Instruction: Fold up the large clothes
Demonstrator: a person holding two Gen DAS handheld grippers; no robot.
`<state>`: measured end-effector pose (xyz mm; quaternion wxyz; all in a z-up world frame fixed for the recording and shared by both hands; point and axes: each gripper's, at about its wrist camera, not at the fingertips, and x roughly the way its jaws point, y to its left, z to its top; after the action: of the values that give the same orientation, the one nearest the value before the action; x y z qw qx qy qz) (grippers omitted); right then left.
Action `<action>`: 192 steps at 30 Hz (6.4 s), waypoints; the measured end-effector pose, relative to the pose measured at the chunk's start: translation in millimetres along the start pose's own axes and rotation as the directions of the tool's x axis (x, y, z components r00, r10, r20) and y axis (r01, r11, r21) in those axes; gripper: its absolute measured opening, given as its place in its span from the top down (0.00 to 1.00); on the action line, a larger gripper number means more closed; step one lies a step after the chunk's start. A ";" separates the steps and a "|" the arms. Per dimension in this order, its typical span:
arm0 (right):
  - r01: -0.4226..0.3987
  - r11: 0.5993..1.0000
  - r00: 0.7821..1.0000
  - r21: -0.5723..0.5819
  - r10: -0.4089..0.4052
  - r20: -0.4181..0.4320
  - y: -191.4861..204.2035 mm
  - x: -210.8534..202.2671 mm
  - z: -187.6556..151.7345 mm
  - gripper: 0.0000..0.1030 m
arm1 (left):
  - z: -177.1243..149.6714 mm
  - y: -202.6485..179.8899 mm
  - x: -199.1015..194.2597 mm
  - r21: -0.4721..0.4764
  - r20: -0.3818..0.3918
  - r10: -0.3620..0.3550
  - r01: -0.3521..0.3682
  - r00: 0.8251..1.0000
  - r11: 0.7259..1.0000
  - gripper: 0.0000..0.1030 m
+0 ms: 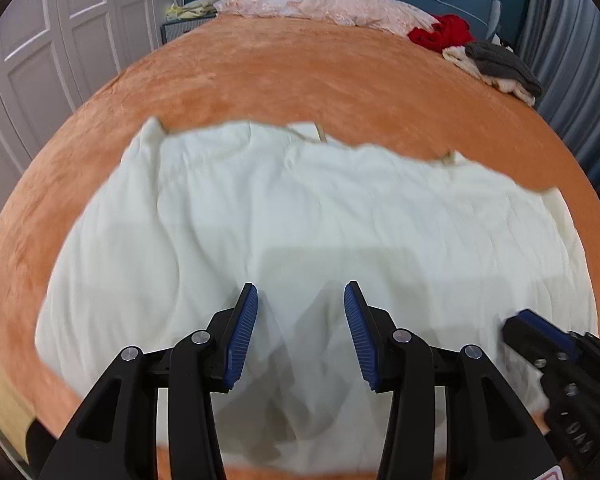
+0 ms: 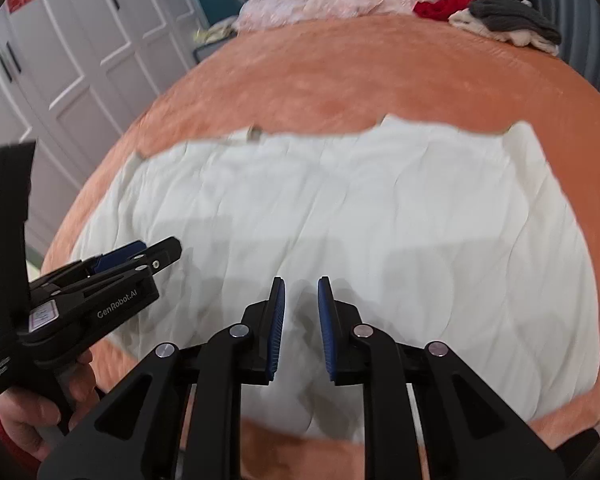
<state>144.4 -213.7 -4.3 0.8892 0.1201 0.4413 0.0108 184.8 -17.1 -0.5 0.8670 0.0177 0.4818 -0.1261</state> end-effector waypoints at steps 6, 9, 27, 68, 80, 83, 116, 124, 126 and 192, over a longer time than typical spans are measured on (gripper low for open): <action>0.041 0.999 0.996 -0.035 -0.044 -0.080 6.9 25.7 -18.3 0.84 | -20.1 -8.1 11.3 0.026 -0.024 0.049 -0.049 0.998 0.998 0.57; 0.060 0.997 0.994 -0.046 -0.064 -0.093 6.8 34.6 -22.1 0.85 | -21.6 -8.7 18.7 0.022 -0.030 0.063 -0.063 0.998 0.998 0.57; 0.110 0.990 0.991 -0.084 -0.116 -0.072 11.2 55.0 -22.0 0.85 | -29.9 -20.8 32.9 0.067 0.024 0.132 -0.133 0.991 0.989 0.56; -0.035 0.999 0.973 0.030 0.041 -0.227 52.5 63.3 5.5 0.84 | -43.9 181.1 -4.6 -0.685 0.078 -0.275 0.252 0.958 0.684 0.58; -0.050 0.993 0.958 -0.111 0.016 -0.287 71.8 8.8 -24.7 0.83 | -46.0 187.3 -120.1 -0.477 0.187 -0.273 0.330 0.944 0.815 0.86; -0.096 0.984 0.945 -0.149 0.043 -0.323 94.5 23.4 -41.4 0.82 | -47.1 180.6 -140.8 -0.428 0.195 -0.243 0.305 0.950 0.851 0.86; -0.035 0.980 0.995 0.195 0.053 -0.087 -82.0 -97.4 -60.7 0.83 | -49.1 -124.6 -88.4 0.192 -0.061 -0.202 0.210 0.977 0.959 0.85; -0.046 0.979 0.998 0.200 0.053 -0.030 -83.0 -122.9 -52.1 0.54 | -52.6 -122.8 -93.6 0.204 -0.048 -0.207 0.213 0.977 0.956 0.59; -0.054 0.981 0.999 0.184 0.054 0.004 -80.4 -133.0 -45.4 0.51 | -52.1 -114.1 -107.3 0.185 -0.034 -0.249 0.251 0.968 0.950 0.40; 0.080 0.986 0.963 0.147 -0.038 -0.268 -92.5 -31.9 -79.7 0.82 | -84.1 -90.5 -40.1 0.185 -0.144 0.035 -0.007 0.989 0.983 0.33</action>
<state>54.1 -291.3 -46.3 0.8103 0.1737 0.5586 -0.0346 73.4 -83.8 -3.6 0.8252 0.1120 0.5302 -0.1593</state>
